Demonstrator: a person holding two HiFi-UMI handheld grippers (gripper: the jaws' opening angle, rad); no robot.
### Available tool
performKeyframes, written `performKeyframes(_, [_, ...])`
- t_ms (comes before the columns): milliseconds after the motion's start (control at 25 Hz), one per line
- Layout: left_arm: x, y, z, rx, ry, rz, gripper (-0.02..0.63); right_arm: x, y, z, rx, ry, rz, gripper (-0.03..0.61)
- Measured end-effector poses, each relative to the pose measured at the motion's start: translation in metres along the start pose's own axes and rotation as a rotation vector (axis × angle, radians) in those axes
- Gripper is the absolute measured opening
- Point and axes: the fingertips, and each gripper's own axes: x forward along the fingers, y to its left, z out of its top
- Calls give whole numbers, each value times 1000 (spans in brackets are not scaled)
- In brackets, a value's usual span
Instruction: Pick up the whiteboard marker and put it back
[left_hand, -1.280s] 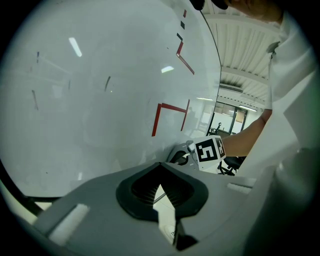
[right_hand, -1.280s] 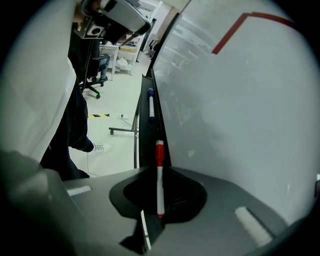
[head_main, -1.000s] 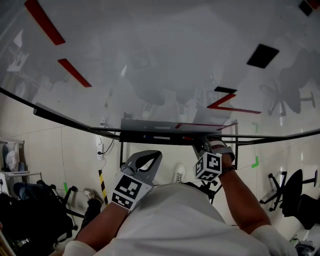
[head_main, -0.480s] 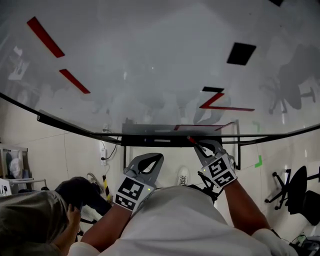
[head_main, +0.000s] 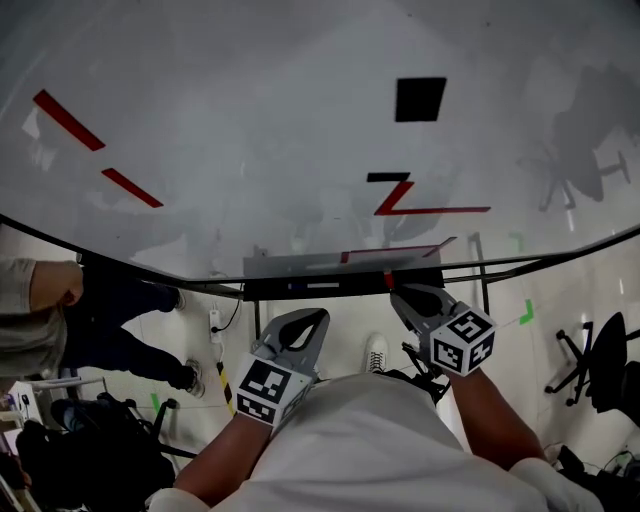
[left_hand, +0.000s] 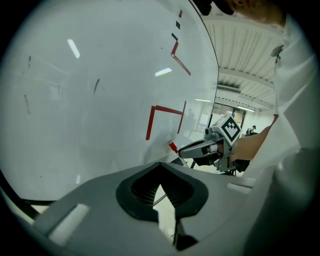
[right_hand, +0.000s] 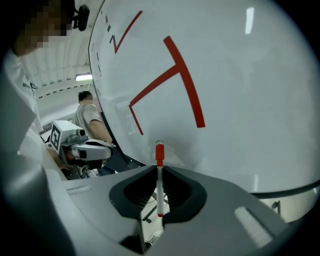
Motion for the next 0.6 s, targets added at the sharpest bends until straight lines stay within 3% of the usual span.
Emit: performKeyframes(600, [3, -3, 4, 7, -15, -20, 17, -42, 21, 17, 59, -94, -24, 38])
